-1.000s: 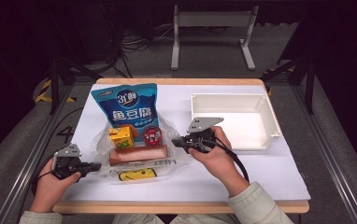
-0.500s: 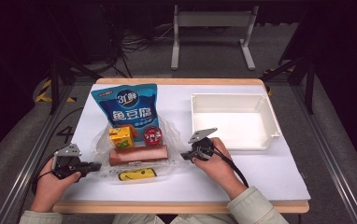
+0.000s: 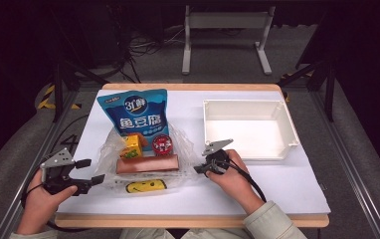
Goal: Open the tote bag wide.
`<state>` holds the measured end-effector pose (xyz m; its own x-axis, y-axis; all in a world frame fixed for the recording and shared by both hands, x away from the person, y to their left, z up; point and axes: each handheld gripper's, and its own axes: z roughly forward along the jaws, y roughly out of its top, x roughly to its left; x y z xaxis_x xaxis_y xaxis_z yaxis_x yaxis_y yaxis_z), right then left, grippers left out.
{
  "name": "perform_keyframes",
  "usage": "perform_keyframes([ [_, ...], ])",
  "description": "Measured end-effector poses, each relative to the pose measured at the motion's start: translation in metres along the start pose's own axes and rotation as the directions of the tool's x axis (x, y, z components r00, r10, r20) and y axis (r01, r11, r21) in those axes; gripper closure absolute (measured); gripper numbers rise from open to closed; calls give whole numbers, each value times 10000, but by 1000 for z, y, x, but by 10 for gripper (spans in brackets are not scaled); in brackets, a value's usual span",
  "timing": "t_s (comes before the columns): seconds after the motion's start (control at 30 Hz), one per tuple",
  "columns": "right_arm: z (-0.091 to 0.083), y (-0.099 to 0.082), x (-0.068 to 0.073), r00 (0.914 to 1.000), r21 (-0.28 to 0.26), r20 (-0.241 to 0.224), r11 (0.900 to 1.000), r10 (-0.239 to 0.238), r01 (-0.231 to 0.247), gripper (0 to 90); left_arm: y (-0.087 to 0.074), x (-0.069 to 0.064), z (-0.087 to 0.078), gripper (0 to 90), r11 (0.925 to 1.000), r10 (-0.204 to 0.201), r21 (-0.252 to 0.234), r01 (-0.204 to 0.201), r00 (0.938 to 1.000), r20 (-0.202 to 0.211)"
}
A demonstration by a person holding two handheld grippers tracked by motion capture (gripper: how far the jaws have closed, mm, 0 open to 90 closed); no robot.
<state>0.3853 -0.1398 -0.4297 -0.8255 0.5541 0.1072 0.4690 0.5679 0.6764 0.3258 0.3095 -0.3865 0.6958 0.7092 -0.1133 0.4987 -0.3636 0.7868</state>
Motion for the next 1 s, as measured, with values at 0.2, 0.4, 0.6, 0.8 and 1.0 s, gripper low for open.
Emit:
perform_keyframes([
  [0.2,1,1,0,10000,-14,-7,10000,3,-3,876,21,-19,-6,169,9975,563,-415,-576,9979,-324],
  [0.4,1,1,1,10000,-14,-56,10000,-17,17,872,42,-27,6,135,9924,951,-718,-1004,9927,-740],
  [0.6,0,1,0,10000,-62,-38,10000,3,-3,863,52,-25,27,128,9915,1177,-418,-1232,9862,-1164],
  [0.8,0,2,1,10000,-75,-33,10000,12,-12,858,47,-8,32,608,9948,1003,-12,-1017,9828,-1554],
  [1.0,-1,1,1,10000,-108,-26,9999,20,-20,860,30,13,33,867,9980,575,372,-508,9764,-2084],
])
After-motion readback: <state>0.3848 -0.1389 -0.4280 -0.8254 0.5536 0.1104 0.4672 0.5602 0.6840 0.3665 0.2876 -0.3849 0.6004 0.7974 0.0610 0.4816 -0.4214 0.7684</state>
